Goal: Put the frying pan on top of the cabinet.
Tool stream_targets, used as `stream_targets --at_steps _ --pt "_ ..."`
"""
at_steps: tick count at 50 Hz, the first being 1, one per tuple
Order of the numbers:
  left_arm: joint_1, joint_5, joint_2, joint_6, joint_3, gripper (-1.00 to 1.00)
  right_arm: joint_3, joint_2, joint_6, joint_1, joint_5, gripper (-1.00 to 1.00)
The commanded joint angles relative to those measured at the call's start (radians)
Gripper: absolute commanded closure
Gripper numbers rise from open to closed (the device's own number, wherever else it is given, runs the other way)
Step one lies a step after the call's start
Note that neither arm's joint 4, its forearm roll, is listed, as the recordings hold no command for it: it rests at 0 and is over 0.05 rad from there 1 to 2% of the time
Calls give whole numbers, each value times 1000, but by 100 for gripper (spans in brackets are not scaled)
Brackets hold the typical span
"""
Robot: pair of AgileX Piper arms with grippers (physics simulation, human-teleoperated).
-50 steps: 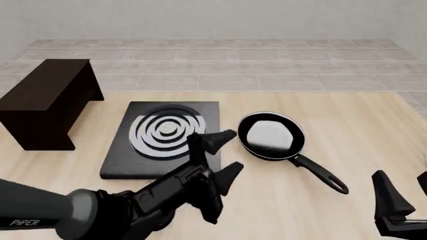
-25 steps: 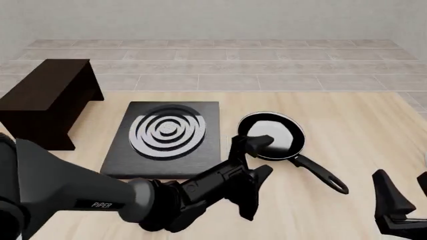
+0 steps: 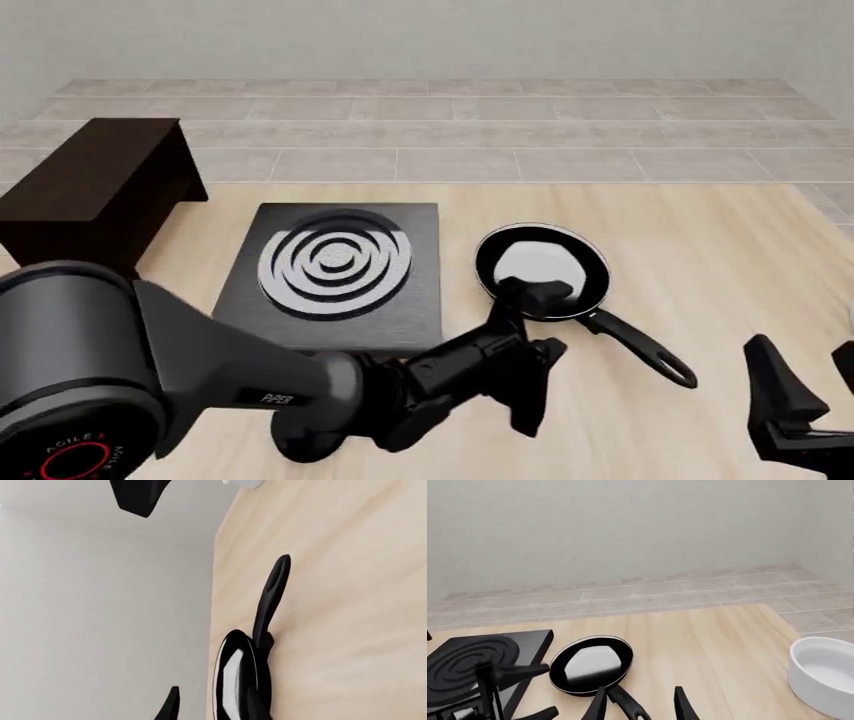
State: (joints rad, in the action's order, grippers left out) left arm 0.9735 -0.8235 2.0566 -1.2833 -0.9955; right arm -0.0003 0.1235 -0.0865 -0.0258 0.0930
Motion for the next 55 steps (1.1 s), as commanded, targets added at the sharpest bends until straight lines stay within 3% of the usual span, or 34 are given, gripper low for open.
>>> stream_targets --at_steps 1,55 --pt "15 23 47 12 -42 -100 0 25 -6 -1 21 -100" --pt "54 99 148 40 -191 -100 -1 76 -24 -9 61 -100"
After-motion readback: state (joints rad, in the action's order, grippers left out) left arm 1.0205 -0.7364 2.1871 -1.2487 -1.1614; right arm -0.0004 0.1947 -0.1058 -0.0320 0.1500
